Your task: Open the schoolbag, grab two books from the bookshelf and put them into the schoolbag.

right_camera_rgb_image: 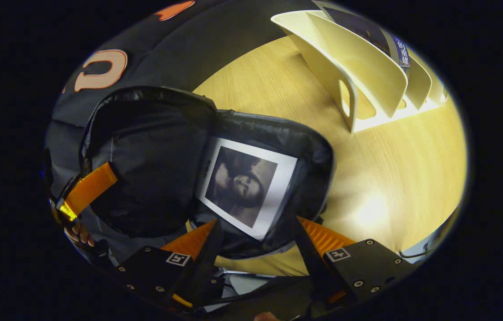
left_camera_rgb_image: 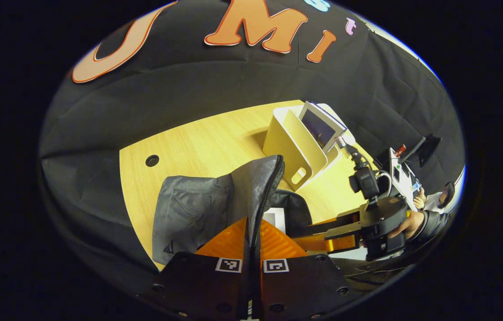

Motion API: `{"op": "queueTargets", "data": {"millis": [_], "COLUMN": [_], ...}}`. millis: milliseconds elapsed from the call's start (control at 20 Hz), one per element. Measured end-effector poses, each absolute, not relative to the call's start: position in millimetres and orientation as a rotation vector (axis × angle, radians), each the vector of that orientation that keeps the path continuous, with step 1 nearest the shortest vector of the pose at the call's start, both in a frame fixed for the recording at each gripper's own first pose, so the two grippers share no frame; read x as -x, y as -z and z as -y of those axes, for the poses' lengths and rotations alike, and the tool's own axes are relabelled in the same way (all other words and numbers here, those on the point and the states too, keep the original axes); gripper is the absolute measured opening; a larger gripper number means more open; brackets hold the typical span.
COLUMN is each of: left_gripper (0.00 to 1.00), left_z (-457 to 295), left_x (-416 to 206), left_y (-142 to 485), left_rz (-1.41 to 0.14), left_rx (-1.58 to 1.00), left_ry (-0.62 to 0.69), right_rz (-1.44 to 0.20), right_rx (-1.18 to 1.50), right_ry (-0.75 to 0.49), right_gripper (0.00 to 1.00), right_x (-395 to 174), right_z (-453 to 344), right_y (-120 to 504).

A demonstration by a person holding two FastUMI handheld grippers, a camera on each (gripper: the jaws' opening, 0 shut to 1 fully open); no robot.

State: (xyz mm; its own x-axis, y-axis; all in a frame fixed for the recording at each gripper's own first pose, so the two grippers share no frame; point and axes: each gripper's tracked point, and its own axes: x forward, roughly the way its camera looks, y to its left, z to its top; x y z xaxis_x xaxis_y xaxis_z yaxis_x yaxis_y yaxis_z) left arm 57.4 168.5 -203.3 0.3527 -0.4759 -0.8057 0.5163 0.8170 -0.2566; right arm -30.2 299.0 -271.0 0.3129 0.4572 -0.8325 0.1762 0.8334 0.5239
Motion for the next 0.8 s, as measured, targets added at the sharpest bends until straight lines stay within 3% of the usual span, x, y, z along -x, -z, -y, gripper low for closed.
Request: {"op": "queueTargets", "data": {"millis": [150,800], "left_gripper": [0.04,0.04], "left_z": [-166.6,-149.4], "left_x": [-57.4,-54.3], "left_y": [205.1,224.9], "left_rz": [-1.033,-1.072], "left_rx": [-0.044,-0.051], "left_ry": [0.625,0.575], "right_rz": [-1.257,-1.229], "right_rx": [-0.499,-0.198], "right_ry": [-0.174,-0.185], "right_gripper": [0.98,0.99], "right_x": [33.2,-1.4], "right_z": [-260.3,-113.0], "right_y": [259.7,174.5]}}
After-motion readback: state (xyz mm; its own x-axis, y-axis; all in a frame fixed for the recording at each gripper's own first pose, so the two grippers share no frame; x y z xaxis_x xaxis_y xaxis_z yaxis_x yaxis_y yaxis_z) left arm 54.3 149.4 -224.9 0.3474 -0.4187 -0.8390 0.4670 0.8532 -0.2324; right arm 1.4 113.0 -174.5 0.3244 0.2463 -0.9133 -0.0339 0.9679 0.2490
